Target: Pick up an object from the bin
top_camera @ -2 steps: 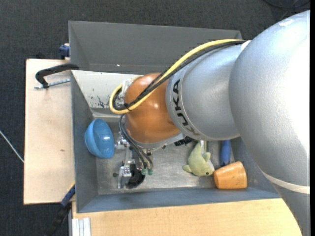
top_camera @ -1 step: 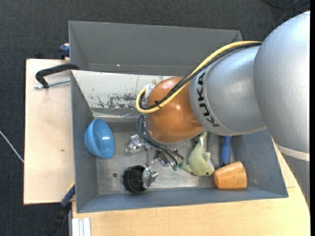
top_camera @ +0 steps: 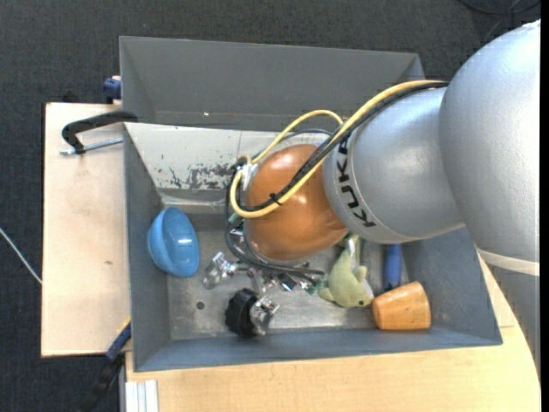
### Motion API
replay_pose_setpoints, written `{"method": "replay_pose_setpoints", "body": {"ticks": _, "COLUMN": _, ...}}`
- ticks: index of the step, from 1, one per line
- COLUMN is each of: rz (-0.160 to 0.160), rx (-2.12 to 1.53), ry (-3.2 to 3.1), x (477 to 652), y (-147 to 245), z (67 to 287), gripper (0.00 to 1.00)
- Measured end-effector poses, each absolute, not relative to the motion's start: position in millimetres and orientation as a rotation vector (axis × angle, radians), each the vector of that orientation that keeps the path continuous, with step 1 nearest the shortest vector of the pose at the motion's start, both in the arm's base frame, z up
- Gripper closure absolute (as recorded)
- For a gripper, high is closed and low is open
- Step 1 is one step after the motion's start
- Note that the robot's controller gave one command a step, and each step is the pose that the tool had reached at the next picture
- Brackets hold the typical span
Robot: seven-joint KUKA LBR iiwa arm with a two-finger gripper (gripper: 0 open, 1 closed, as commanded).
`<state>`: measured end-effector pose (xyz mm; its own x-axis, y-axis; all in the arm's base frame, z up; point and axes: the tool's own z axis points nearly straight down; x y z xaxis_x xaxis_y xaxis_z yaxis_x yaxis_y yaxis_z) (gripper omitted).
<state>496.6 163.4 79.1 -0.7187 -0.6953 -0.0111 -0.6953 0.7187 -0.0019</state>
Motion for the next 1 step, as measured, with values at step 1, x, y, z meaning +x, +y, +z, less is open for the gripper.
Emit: {"method": "replay_pose_setpoints", "body": {"ticks": 1, "rz": -0.001, "rx": -1.176, "ry": 2.914, "x": 494.5, "y": 160.3, "z": 78.1, "gripper": 1.0}}
